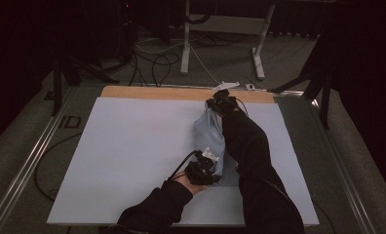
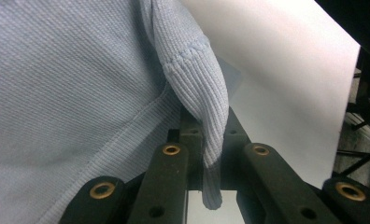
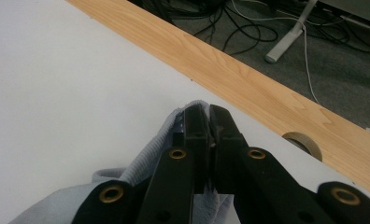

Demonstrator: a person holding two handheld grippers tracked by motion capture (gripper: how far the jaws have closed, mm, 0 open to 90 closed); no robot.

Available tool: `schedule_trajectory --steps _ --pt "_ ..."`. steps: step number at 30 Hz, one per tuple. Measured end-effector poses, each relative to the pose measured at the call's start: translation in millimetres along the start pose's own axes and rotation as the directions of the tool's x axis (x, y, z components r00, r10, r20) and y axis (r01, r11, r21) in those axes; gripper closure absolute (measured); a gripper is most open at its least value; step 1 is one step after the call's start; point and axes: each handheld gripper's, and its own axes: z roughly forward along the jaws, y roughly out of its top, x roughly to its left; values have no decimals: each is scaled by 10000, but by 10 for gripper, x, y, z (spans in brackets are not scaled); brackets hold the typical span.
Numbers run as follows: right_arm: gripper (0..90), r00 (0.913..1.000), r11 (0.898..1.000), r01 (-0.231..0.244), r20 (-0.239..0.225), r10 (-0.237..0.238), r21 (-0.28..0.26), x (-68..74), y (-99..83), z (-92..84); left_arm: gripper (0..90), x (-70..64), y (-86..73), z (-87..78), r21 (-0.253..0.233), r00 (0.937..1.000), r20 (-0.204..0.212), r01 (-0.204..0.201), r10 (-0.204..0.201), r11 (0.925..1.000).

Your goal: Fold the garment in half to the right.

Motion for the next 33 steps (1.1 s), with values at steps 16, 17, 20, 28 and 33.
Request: schedule_trajectory --steps 16,17,20,28,33 --pt "856 9998 9999 -37 -178 39 104 -92 -93 86 847 6 98 255 34 9993 -370 106 -105 9999" --pt "826 9996 9998 -46 -273 51 169 -101 -92 101 847 6 108 267 50 9993 -365 122 -120 9999" --pt "793 9996 9992 70 -263 -60 404 -104 -102 113 846 -7 137 303 82 9990 -438 67 -63 9999" --pt "657 9997 9950 118 -244 -94 987 -219 -157 9 846 -18 177 381 167 9985 -544 99 -89 9998" --pt "590 10000 9946 -75 14 74 1034 -290 -150 -143 846 -18 195 405 226 9982 -591 133 -119 9997"
